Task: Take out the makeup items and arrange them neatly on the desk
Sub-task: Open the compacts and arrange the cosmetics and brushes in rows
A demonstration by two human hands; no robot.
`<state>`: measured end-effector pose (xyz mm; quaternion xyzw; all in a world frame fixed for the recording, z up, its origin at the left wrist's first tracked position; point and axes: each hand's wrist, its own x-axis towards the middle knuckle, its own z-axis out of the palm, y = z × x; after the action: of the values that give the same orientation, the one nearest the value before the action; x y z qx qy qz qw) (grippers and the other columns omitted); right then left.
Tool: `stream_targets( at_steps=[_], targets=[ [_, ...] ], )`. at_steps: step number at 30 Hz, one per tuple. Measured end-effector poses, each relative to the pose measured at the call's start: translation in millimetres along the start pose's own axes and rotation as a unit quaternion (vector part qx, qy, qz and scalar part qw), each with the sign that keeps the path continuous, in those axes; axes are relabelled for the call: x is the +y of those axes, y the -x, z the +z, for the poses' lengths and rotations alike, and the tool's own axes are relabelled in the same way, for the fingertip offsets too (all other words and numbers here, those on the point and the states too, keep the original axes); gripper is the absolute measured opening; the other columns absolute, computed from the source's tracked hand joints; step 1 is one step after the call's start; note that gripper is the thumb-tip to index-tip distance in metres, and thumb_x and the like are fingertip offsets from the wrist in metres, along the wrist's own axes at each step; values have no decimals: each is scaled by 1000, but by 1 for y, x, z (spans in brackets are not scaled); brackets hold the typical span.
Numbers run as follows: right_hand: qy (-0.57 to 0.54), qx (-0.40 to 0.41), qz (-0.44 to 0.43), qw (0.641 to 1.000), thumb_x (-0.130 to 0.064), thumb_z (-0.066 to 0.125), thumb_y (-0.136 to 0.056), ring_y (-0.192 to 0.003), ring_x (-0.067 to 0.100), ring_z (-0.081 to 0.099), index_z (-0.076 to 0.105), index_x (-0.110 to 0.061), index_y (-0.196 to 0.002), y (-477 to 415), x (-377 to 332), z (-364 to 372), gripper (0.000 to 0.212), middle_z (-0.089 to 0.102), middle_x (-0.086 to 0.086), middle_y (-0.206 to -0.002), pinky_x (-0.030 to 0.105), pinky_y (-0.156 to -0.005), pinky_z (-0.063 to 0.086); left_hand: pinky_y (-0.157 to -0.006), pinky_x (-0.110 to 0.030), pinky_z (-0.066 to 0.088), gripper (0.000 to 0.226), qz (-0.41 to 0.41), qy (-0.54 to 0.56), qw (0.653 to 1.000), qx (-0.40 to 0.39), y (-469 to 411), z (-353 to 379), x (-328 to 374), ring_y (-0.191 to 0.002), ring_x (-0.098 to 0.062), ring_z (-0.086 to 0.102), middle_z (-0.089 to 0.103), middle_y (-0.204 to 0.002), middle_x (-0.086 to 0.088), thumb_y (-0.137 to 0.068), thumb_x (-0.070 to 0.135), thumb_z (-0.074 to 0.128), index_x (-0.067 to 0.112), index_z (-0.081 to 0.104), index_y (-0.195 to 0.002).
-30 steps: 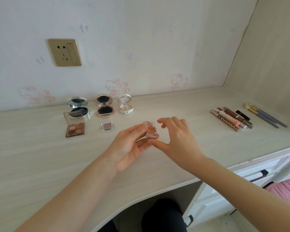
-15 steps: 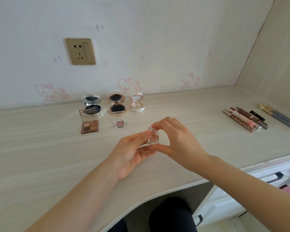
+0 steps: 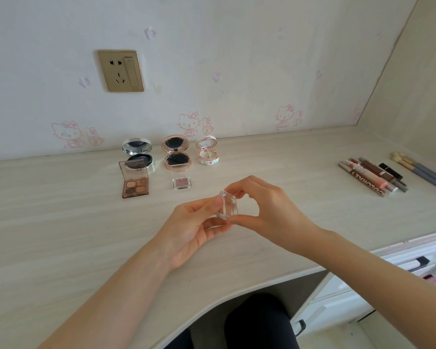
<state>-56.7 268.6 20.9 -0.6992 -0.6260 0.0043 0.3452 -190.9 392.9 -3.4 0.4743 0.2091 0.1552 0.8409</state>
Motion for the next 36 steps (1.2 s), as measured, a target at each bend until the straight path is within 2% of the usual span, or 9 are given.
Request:
stream_targets(
  at_steps=[6,12,17,20,23,26,28,30,36],
  targets=[
    [6,48,-19,999,-19,68,-87,-97,0,60,67,-18,-115,1,5,3,27,70,-8,-105,6,-84,42,-89,-37,55,35,11,4,1000,4,-2,-3,2,-97,-32,68,69,-107,-22,-83,22,61,-4,67,-107],
    [32,79,-10,996,-20,59,-94,-87,13,69,69,-17,-112,-6,13,10,21,74,-4,-99,28,-76,51,-86,-35,57,30,30,-48,998,3,-2,-3,0,-101,-33,67,69,-107,-22,-94,17,53,-6,64,-110],
    [63,51,-2,997,-22,53,-96,-81,20,67,68,-18,-109,-15,23,15,21,73,-3,-94,40,-70,52,-84,-38,57,27,89,-148,979,106,-3,-2,-4,-92,-28,71,74,-94,-12,-88,11,65,7,64,-115],
    [76,33,26,996,-24,51,-96,-79,22,66,68,-21,-106,-19,32,19,20,73,-4,-90,43,-68,52,-84,-29,56,32,138,-279,938,151,-5,-4,-6,-84,-11,71,76,-85,2,-83,17,72,19,64,-114],
    [104,7,48,993,-26,49,-97,-82,22,64,67,-26,-107,-21,37,24,21,72,-6,-92,43,-69,52,-82,-20,50,27,194,-421,871,165,-5,-8,-10,-86,3,65,73,-85,14,-79,25,77,28,68,-105],
    [128,-17,57,990,-25,50,-97,-83,24,63,68,-25,-110,-23,37,26,21,72,-2,-92,42,-70,51,-88,-13,39,23,253,-553,780,147,-7,-13,-15,-98,-2,55,63,-91,22,-77,28,78,29,72,-99],
    [140,-30,61,988,-27,49,-98,-85,25,62,67,-25,-110,-24,35,27,23,72,0,-93,42,-71,50,-86,-7,31,21,283,-598,739,131,-9,-15,-18,-101,-8,49,61,-93,20,-76,27,78,26,74,-97],
    [154,-44,60,985,-29,46,-98,-87,24,61,67,-26,-111,-26,33,28,24,71,1,-94,40,-72,50,-86,-9,31,20,295,-612,723,127,-11,-18,-21,-103,-8,47,62,-96,16,-77,26,77,24,75,-97],
    [188,-89,53,977,-32,42,-99,-89,25,59,67,-21,-106,-36,28,29,28,70,2,-93,42,-75,50,-87,-18,39,16,299,-624,711,125,-16,-22,-25,-105,-6,48,67,-102,15,-79,24,75,24,75,-96]
  ],
)
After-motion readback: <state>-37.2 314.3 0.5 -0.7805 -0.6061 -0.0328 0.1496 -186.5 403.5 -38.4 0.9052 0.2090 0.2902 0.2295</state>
